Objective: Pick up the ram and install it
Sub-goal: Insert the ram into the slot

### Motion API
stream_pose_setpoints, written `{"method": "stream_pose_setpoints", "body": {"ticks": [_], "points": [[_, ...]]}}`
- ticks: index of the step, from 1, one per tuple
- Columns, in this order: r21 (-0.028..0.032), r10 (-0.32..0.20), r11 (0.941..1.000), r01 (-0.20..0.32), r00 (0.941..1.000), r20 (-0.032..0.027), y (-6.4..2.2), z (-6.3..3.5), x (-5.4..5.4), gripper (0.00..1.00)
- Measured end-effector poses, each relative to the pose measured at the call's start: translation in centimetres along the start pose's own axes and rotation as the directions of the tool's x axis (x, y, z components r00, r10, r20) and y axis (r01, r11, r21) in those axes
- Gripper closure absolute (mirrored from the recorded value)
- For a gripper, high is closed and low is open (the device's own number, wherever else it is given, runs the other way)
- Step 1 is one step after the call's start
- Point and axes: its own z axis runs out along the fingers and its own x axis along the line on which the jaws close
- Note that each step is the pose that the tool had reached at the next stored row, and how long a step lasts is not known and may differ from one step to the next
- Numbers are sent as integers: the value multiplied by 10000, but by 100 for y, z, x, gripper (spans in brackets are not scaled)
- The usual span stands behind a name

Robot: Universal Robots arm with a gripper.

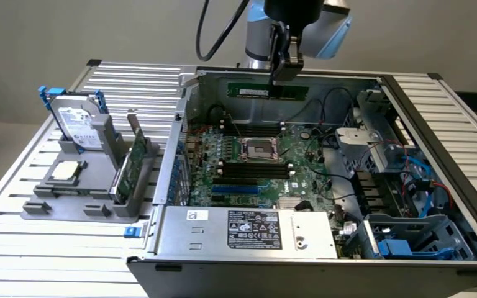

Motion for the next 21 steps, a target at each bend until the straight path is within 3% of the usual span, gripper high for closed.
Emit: {"method": "stream_pose_setpoints", "body": {"ticks": [5,12,21], "points": [[0,0,10000,0,10000,0,0,2,0,86],[0,0,10000,0,10000,-1,47,125,18,86],[1,-44,10000,44,10000,-2,49,293,177,86]]}}
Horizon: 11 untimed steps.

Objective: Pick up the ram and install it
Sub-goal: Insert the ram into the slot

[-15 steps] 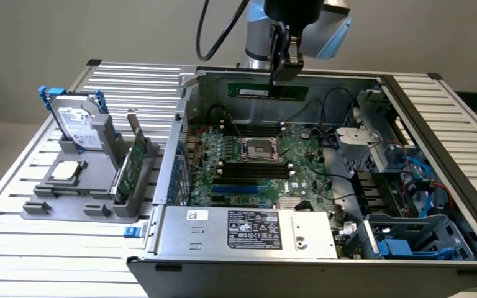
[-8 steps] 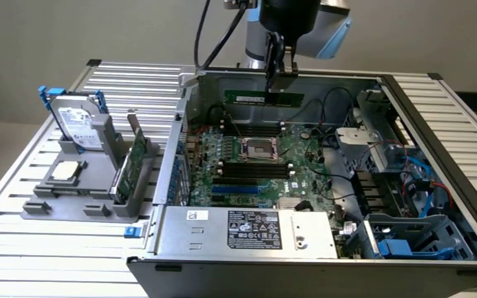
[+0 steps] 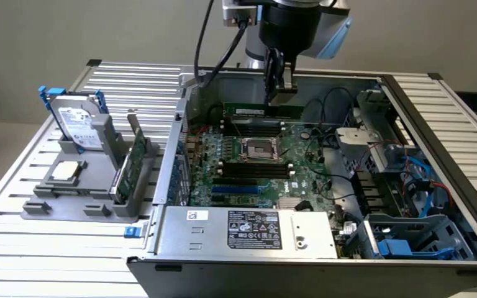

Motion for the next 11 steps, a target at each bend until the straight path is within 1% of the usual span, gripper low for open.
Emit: {"method": "stream_pose_setpoints", "body": {"ticks": [11], "points": [[6,-37,10000,37,10000,-1,-23,202,111,86]]}}
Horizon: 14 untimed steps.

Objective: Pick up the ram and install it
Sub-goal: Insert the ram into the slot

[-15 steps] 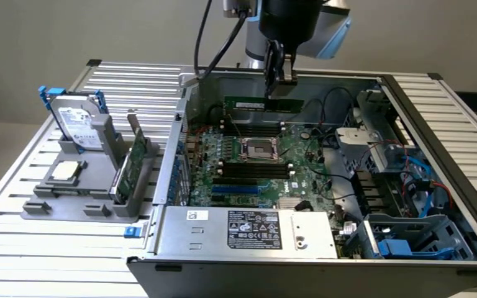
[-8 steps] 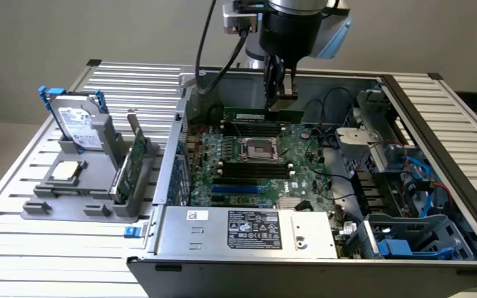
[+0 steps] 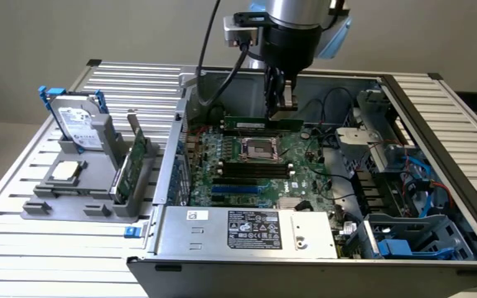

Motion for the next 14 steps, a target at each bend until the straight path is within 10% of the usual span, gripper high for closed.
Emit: {"method": "stream_pose_setpoints", "body": {"ticks": [14], "points": [[0,380,9993,-380,9993,35,-44,254,24,86]]}}
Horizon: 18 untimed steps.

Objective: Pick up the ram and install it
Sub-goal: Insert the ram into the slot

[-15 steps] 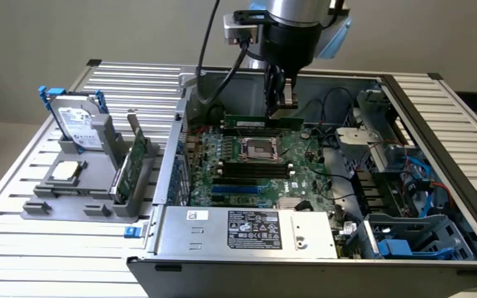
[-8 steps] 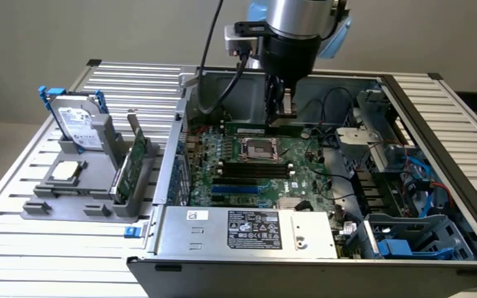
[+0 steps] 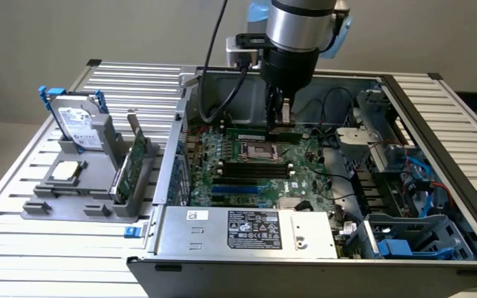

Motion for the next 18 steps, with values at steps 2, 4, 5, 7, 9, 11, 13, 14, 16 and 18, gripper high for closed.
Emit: {"method": "stream_pose_setpoints", "body": {"ticks": [2,4,5,7,9,11,13,14,16,18], "points": [[-1,9,10000,-9,10000,-1,-1,36,0,86],[-1,13,10000,-13,10000,-1,-3,71,0,86],[-1,13,10000,-13,10000,0,-4,91,0,86],[-1,13,10000,-13,10000,-1,-5,127,-1,86],[-1,13,10000,-13,10000,-1,-7,163,-2,86],[0,14,10000,-14,10000,1,-8,200,-2,86],[-1,13,10000,-13,10000,-1,-9,236,-3,86],[0,13,10000,-13,10000,-1,-9,254,-4,86],[-1,14,10000,-14,10000,-1,-7,290,-7,86],[-1,13,10000,-13,10000,-1,-3,327,-11,86]]}}
